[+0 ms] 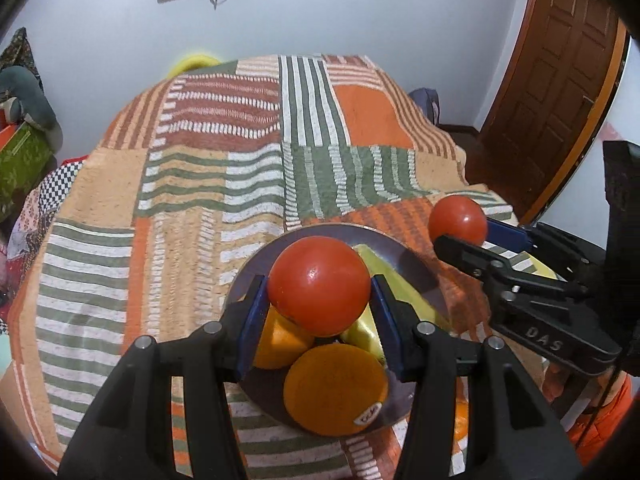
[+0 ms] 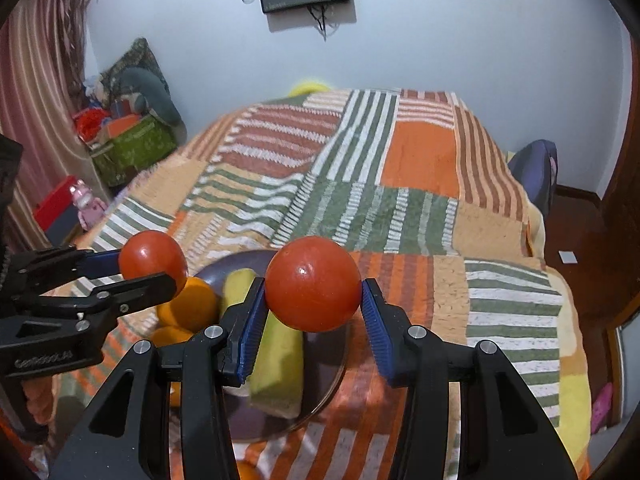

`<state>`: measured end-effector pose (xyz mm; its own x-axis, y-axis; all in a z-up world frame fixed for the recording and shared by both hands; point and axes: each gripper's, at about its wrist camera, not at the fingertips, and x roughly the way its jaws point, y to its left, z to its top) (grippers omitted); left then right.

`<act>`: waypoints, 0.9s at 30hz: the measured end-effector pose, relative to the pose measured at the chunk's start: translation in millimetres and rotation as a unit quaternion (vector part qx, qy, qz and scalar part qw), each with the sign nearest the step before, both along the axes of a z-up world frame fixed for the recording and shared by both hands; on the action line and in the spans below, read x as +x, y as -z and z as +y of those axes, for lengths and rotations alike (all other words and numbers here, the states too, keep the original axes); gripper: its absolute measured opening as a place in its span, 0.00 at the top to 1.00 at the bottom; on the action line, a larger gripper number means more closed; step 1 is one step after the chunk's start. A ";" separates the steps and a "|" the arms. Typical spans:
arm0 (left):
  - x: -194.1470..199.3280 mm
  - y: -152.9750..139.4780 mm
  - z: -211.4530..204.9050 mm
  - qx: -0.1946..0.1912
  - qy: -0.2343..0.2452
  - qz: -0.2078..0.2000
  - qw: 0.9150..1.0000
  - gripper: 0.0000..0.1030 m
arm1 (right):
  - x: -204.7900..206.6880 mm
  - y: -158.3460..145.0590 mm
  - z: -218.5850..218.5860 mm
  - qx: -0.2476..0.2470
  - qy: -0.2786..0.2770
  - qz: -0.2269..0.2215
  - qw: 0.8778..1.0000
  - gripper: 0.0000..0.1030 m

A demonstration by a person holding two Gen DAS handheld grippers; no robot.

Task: Organize fruits
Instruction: 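Carry the tomato over the plate with the left gripper while the right gripper carries its tomato, then lower the tomato onto the plate and open the left gripper while the right gripper releases its tomato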

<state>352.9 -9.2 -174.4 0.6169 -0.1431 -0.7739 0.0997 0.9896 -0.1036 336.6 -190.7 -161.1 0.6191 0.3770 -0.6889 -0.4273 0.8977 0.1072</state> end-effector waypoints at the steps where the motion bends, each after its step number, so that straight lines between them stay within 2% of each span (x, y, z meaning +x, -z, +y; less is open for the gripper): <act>1: 3.8 4.3 -1.1 0.001 0.001 0.005 1.000 0.51 | 3.0 4.3 1.1 -0.002 0.000 0.006 1.000 0.58; 10: 22.3 27.8 -9.7 0.006 0.012 0.024 1.000 0.51 | 17.8 24.7 4.5 -0.004 -0.011 0.039 0.999 0.58; 21: 24.9 29.3 -13.9 0.016 0.015 0.011 1.000 0.50 | 25.4 33.7 5.5 -0.001 -0.017 0.052 0.998 0.57; 25: 24.1 31.0 -12.2 0.007 0.016 0.022 1.000 0.44 | 26.2 33.6 4.3 -0.002 -0.020 0.058 0.998 0.56; 27: 21.3 28.3 -9.9 0.002 0.015 0.020 1.000 0.42 | 24.3 31.3 2.8 0.003 -0.022 0.057 0.998 0.50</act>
